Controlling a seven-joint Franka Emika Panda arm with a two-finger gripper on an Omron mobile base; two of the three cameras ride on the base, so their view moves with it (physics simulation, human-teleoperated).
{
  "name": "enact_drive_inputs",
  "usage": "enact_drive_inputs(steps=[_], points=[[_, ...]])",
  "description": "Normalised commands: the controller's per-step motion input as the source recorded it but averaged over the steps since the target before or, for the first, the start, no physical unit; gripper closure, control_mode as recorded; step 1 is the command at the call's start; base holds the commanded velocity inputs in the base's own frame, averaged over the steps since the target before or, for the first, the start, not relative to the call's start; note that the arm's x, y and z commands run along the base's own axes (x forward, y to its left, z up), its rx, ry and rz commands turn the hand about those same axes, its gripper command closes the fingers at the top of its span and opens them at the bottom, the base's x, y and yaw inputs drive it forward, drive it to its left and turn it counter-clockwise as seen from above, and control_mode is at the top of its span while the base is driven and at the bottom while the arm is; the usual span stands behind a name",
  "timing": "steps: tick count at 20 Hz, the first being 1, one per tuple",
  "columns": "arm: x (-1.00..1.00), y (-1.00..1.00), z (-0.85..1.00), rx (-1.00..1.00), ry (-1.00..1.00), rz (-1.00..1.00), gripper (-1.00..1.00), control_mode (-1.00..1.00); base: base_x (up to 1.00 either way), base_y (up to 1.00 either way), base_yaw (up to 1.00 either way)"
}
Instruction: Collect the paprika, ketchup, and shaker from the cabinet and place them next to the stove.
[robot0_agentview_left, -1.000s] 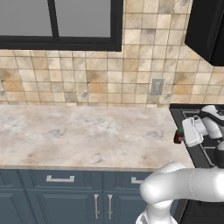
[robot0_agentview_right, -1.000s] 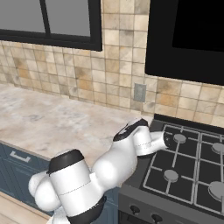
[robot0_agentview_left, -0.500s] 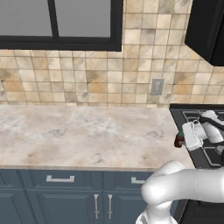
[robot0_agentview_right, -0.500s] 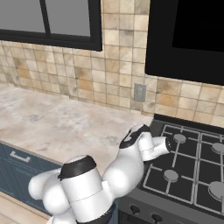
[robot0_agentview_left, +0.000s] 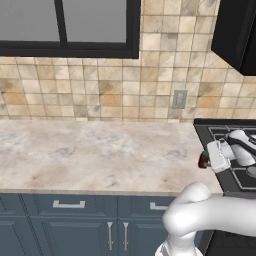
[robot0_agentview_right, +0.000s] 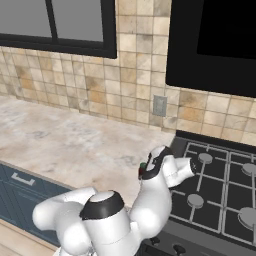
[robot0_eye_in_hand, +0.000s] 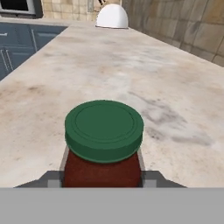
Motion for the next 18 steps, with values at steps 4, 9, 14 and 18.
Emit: enact_drive_inputs(steps=[4,9,14,18], points=[[0.0,0.0,-0.08,0.0,0.0,0.0,-1.0,-1.0,0.0,0.0,0.0],[-0.04,0.0,0.01,0.0,0.0,0.0,-1.0,-1.0,0.0,0.0,0.0],[-0.2,0.0,0.26,0.0,0.0,0.0,-1.0,-1.0,0.0,0.0,0.0],[-0.27,0.0,0.48,0.0,0.0,-0.01,-1.0,-1.0,0.0,0.0,0.0]])
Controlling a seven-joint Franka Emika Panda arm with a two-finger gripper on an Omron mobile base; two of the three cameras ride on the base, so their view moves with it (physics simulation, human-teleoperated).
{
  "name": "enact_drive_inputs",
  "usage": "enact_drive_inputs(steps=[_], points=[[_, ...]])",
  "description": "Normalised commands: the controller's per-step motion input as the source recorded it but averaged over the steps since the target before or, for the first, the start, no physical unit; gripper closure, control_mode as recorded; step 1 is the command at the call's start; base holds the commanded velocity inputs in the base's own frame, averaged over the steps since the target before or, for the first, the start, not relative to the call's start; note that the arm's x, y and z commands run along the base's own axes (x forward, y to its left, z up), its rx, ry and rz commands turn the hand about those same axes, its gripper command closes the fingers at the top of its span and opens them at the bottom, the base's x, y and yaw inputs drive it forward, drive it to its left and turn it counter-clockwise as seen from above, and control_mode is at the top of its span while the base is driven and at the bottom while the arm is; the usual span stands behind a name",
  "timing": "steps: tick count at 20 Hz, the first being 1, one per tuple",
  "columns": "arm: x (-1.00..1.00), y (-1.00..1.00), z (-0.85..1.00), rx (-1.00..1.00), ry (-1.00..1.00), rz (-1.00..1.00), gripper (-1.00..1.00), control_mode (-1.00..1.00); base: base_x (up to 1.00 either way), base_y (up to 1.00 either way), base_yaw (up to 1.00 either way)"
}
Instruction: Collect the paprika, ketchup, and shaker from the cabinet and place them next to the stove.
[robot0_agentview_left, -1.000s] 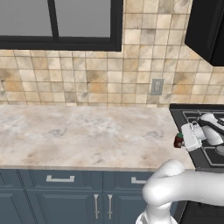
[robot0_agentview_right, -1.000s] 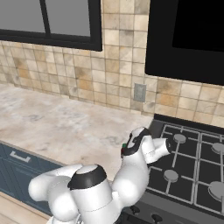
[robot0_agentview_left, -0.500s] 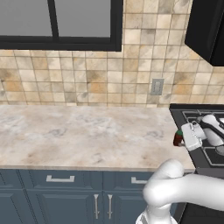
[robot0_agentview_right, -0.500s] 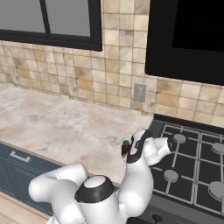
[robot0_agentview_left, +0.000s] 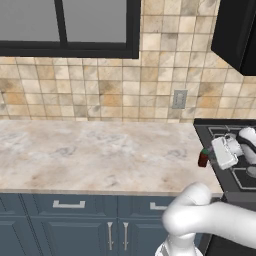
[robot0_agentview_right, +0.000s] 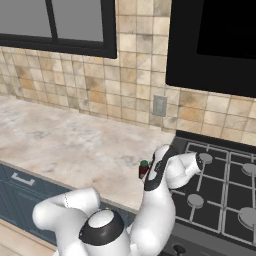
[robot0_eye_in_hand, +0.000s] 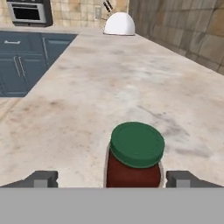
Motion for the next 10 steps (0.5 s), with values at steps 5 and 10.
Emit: enact_drive_inputs(steps=[5,10], points=[[-0.4,0.0,0.61,-0.01,0.0,-0.01,-1.0,-1.0,0.0,0.0,0.0],[-0.55,0.06,0.64,-0.01,-0.03,-0.02,-1.0,-1.0,0.0,0.0,0.0]])
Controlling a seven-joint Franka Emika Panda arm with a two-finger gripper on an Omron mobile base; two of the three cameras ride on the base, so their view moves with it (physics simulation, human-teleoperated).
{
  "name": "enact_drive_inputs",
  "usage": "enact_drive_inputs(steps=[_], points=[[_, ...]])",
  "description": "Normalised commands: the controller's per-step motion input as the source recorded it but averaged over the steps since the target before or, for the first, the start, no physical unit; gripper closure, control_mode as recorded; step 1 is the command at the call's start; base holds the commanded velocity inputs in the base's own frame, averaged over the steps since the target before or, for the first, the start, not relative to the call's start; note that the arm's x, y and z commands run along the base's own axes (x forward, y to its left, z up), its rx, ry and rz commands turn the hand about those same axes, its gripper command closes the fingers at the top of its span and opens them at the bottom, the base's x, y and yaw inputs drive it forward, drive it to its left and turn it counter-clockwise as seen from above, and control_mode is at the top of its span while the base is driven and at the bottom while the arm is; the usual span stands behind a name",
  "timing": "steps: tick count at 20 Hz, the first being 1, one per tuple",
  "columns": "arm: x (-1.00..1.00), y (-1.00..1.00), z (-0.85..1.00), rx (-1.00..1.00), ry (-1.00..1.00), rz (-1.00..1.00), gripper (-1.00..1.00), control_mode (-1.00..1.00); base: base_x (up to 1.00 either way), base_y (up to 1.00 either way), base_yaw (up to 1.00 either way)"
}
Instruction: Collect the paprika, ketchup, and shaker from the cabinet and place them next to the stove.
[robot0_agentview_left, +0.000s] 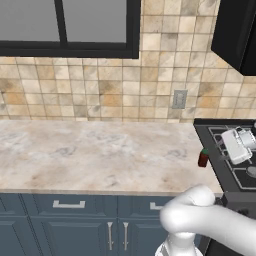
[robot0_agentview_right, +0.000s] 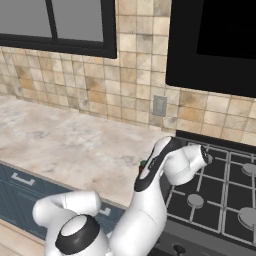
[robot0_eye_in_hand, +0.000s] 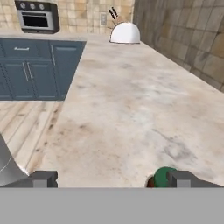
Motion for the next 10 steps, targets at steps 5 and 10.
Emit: enact_drive_inputs(steps=[5,10], points=[[-0.71,0.27,0.56,-0.02,-0.02,-0.03,-1.0,-1.0,0.0,0.0,0.0],[-0.74,0.62,0.38,-0.07,0.0,-0.04,-1.0,-1.0,0.0,0.0,0.0]])
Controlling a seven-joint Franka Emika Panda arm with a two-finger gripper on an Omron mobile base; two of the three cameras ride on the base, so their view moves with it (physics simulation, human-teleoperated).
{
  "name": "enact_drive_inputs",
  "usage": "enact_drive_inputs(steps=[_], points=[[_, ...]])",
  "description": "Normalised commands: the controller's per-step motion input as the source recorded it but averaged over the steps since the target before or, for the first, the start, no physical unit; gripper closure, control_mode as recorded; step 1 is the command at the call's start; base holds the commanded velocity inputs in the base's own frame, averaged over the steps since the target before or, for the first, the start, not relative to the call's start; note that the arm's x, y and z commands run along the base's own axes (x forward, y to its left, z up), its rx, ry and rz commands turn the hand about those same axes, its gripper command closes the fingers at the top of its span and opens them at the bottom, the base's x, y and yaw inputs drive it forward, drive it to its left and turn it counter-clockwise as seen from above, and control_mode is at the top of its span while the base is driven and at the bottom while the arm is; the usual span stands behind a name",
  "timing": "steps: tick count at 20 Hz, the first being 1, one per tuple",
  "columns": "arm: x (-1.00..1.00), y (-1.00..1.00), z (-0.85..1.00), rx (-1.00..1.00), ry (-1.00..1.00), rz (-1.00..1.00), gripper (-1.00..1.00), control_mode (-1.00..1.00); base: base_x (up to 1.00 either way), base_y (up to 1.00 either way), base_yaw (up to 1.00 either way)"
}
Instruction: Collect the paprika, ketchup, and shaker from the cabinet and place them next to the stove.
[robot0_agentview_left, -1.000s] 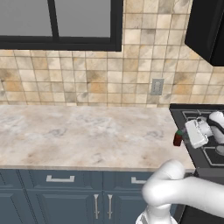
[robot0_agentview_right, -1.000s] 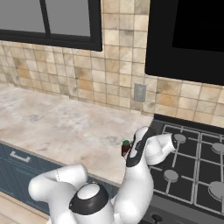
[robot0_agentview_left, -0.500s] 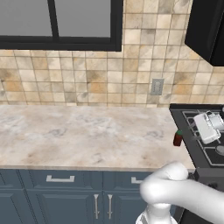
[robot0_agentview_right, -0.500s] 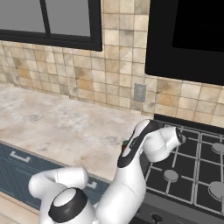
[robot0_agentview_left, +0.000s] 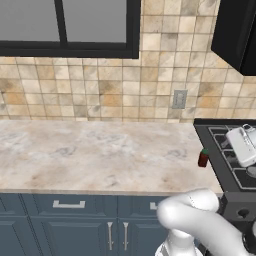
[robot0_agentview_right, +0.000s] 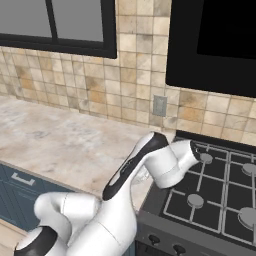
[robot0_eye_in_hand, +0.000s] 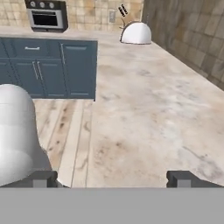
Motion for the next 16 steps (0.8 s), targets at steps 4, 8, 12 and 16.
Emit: enact_drive_inputs(steps=[4,8,12,16], points=[[-0.7,0.93,0.25,-0.12,0.01,-0.03,-1.0,-1.0,0.0,0.0,0.0],[-0.62,1.0,0.17,-0.14,0.04,-0.02,-1.0,-1.0,0.0,0.0,0.0],[-0.54,1.0,0.1,-0.14,0.04,-0.01,-1.0,-1.0,0.0,0.0,0.0],[-0.46,0.96,0.03,-0.12,0.03,-0.01,-1.0,-1.0,0.0,0.0,0.0]])
